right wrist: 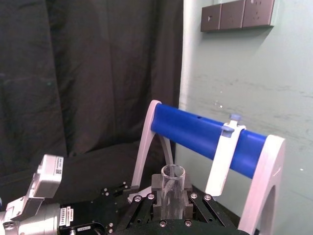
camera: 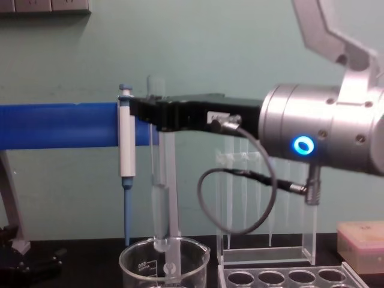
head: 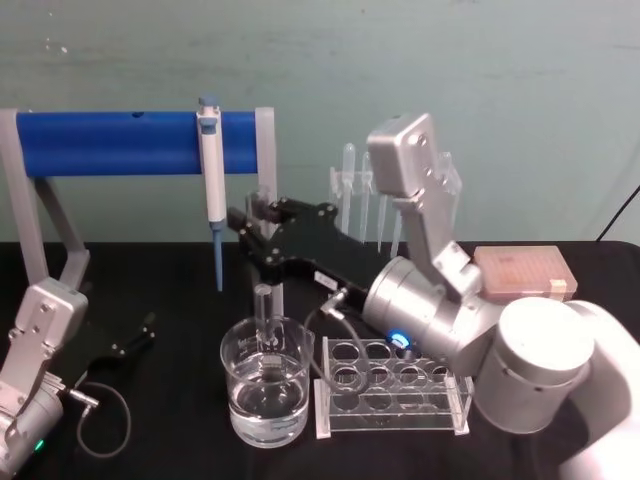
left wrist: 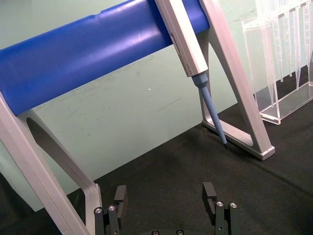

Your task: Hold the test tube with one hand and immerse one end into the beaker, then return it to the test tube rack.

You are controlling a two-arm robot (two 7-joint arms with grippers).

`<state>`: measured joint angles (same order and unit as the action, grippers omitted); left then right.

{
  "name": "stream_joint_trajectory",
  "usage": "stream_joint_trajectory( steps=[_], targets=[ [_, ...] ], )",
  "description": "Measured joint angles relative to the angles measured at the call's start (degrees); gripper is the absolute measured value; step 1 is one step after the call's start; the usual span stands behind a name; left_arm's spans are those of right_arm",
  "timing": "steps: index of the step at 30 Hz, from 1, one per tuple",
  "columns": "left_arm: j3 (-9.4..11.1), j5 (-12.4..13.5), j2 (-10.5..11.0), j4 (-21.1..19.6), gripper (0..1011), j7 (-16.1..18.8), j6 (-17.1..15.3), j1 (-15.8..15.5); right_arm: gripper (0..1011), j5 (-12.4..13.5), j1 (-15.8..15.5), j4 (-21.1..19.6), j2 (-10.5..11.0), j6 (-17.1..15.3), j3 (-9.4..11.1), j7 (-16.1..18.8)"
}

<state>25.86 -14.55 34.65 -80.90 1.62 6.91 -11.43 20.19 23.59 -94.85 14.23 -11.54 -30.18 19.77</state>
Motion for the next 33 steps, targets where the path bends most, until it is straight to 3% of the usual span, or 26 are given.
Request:
stream_joint_trajectory(
  steps=[1,15,33],
  targets=[
    [0.0,0.0,0.0,0.0,1000,0.0,0.0,0.0,230,-0.98,-0.35,3.1,-1.19,2.01,-0.86,0.01],
    [0.0,0.0,0.0,0.0,1000,0.0,0.0,0.0,230,-4.27,-3.04,8.15,-2.55,6.94,-1.16,-0.21],
    [0.0,0.0,0.0,0.01,1000,0.0,0.0,0.0,230,-6.72,-4.53,9.91,-3.76,7.64,-0.58,0.42]
  ],
)
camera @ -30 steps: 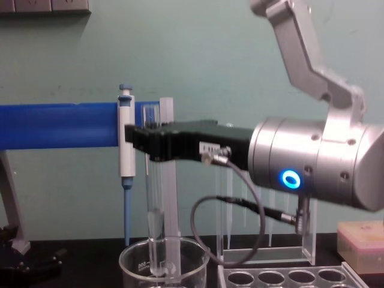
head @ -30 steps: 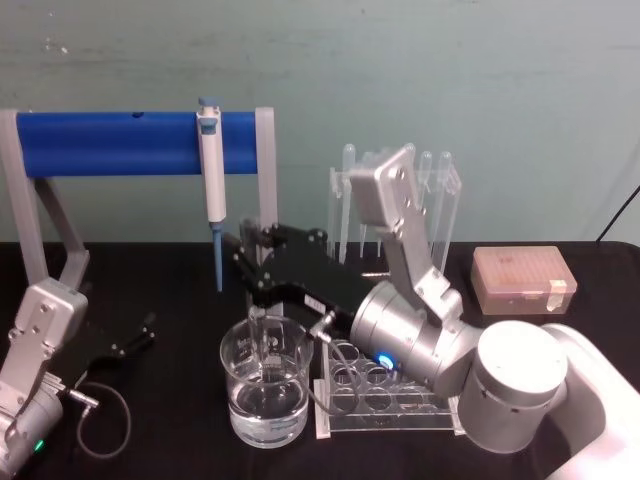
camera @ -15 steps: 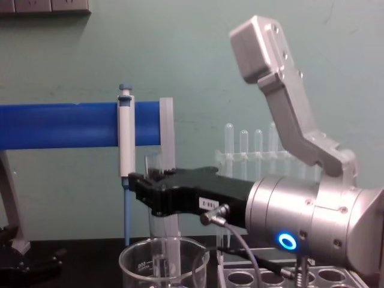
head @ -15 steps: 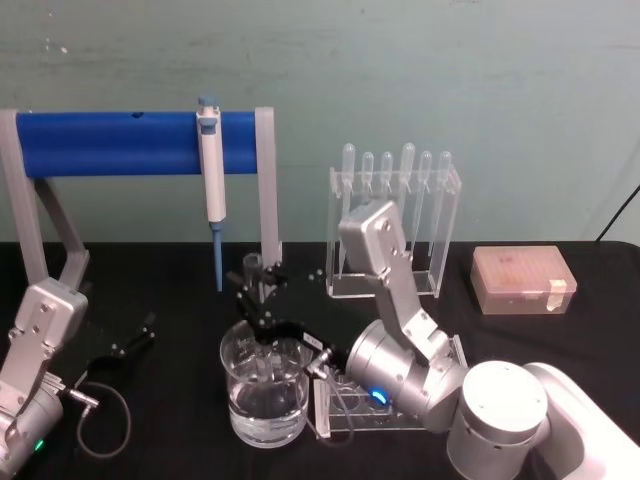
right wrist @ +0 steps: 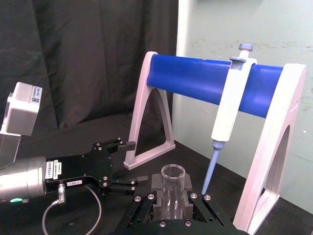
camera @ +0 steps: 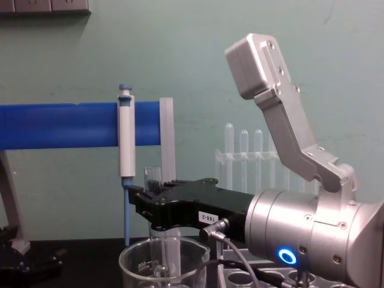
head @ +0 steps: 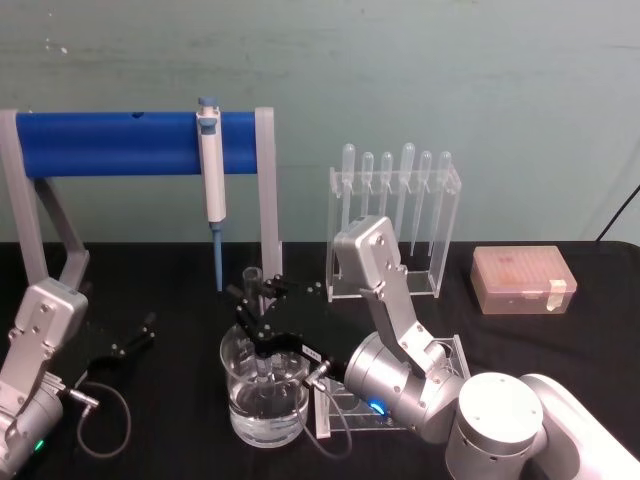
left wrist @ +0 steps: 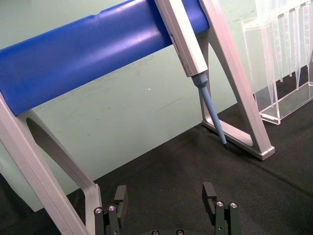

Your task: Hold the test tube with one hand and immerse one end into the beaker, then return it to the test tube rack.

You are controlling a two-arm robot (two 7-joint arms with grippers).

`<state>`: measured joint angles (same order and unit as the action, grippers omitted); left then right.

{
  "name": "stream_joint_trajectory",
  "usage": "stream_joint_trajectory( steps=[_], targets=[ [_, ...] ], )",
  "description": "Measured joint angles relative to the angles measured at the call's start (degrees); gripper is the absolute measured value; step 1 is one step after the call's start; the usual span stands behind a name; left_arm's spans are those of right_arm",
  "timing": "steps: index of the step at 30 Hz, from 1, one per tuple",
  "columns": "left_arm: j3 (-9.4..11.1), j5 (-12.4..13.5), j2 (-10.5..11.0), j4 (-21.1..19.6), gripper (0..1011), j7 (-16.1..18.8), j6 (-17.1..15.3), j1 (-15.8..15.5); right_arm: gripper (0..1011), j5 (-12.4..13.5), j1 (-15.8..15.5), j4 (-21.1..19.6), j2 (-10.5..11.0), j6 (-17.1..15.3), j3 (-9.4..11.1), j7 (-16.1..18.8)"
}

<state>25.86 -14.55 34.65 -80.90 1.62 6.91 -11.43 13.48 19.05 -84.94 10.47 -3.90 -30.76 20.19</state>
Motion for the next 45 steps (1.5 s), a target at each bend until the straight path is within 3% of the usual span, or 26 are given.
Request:
stream_joint_trajectory(
  steps=[18,45],
  targets=[
    [0.0,0.0,0.0,0.0,1000,0.0,0.0,0.0,230,-0.5,-1.05,-1.05,-0.18,-0.29,0.97,0.46],
    [0.0,0.0,0.0,0.0,1000,0.0,0.0,0.0,230,-0.46,-0.91,-0.91,-0.15,-0.29,0.85,0.46]
  ],
)
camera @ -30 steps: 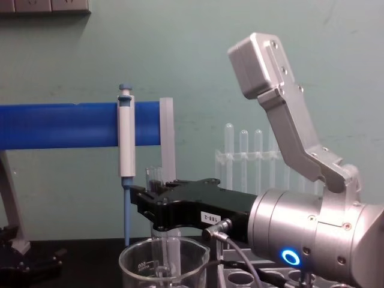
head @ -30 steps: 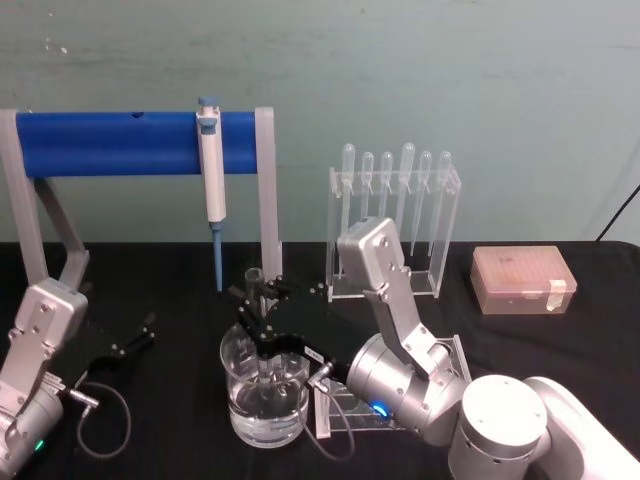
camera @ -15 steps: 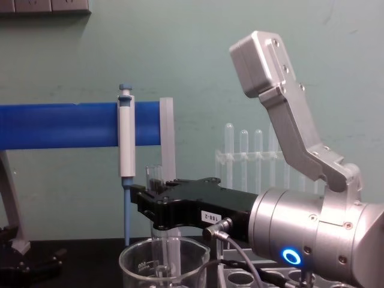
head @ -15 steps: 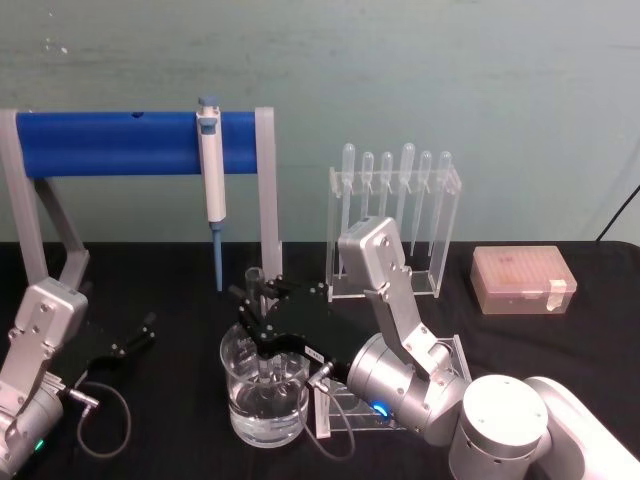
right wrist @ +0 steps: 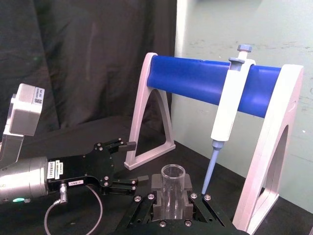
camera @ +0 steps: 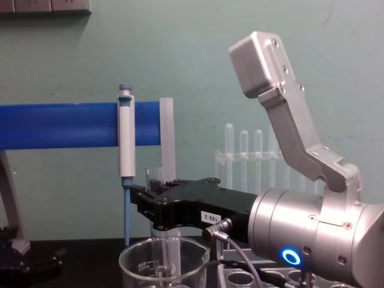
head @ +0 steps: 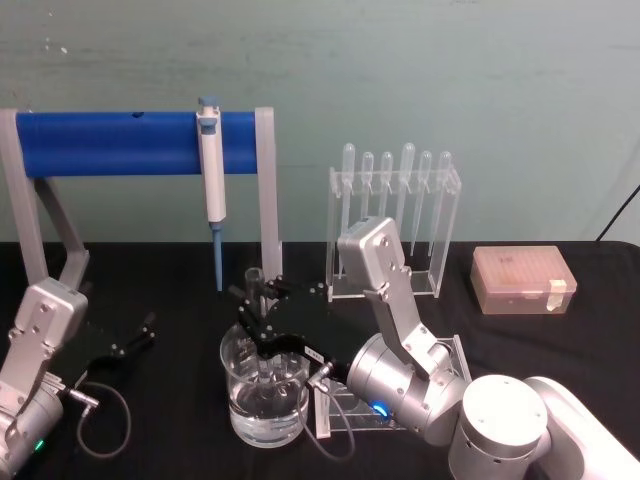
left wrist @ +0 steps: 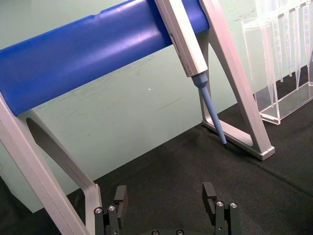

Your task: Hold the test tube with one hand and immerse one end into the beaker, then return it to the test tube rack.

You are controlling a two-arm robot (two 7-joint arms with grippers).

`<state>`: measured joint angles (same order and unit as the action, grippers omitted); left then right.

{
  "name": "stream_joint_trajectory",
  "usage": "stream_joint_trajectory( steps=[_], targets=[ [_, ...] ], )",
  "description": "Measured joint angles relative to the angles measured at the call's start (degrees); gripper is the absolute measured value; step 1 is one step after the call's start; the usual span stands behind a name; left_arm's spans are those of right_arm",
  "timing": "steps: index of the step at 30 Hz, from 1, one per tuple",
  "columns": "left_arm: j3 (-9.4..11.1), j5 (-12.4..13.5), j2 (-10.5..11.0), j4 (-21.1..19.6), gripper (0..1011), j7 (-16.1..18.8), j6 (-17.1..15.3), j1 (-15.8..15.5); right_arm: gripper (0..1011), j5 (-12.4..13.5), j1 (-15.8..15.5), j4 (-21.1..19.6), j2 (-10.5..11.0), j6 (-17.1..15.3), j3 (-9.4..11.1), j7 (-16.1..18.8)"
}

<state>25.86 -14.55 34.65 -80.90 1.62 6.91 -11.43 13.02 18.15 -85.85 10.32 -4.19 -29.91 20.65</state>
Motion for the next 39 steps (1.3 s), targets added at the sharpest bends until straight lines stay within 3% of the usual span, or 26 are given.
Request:
stream_joint_trajectory(
  steps=[39],
  targets=[
    [0.0,0.0,0.0,0.0,1000,0.0,0.0,0.0,230,0.0,0.01,0.0,0.0,0.0,0.0,-0.06]
  ],
)
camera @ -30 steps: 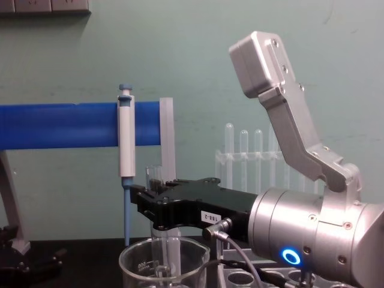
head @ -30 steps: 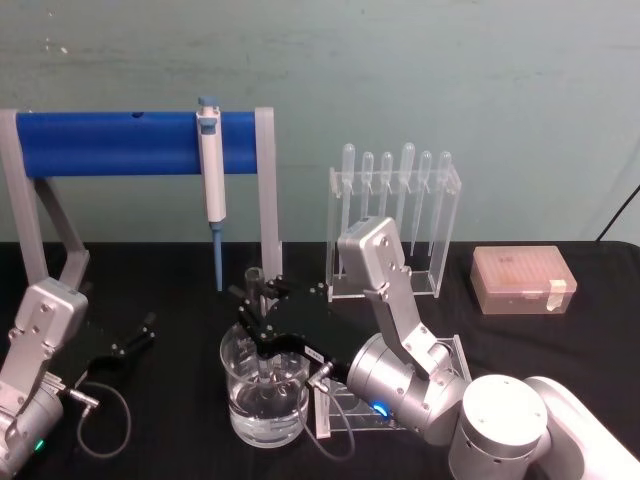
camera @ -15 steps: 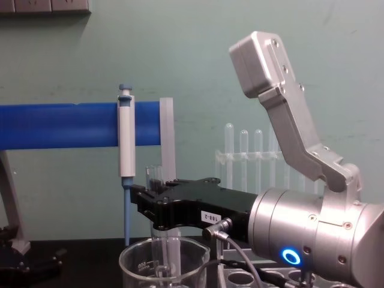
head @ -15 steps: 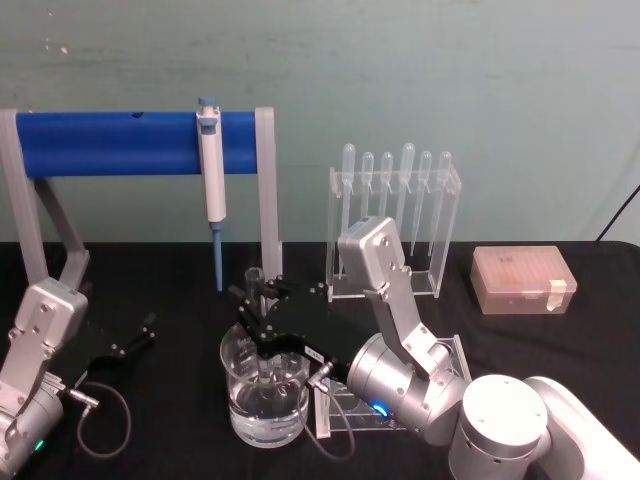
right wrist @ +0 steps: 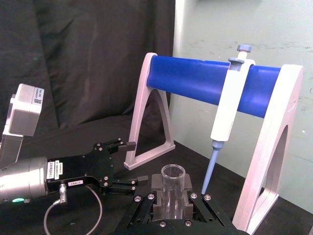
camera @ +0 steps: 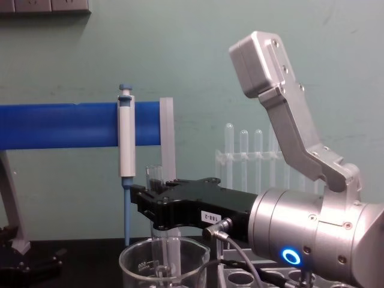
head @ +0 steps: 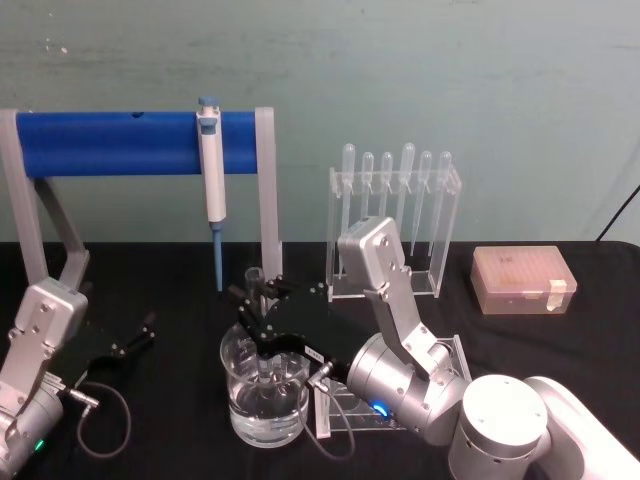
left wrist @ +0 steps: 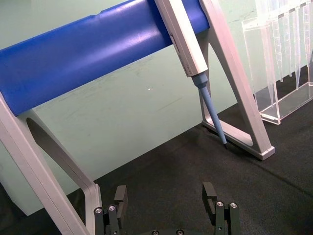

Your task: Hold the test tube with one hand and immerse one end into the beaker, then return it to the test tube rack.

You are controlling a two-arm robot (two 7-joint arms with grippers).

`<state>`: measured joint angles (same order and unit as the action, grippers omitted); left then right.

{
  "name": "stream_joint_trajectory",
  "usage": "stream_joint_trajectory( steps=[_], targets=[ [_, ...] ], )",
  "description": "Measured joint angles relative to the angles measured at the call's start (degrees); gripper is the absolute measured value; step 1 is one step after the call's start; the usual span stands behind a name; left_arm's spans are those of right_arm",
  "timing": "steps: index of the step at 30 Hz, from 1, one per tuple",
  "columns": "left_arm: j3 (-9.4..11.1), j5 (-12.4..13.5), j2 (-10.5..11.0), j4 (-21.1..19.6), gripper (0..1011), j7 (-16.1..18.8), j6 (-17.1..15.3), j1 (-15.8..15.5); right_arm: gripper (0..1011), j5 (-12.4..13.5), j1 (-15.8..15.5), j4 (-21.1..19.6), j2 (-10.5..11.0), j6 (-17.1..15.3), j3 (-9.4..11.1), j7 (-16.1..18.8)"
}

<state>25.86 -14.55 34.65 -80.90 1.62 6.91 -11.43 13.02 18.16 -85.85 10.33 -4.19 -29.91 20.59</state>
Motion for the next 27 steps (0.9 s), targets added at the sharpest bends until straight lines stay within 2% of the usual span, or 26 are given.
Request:
stream_joint_trajectory(
  steps=[27],
  targets=[
    [0.0,0.0,0.0,0.0,1000,0.0,0.0,0.0,230,0.0,0.0,0.0,0.0,0.0,0.0,0.01]
  ],
)
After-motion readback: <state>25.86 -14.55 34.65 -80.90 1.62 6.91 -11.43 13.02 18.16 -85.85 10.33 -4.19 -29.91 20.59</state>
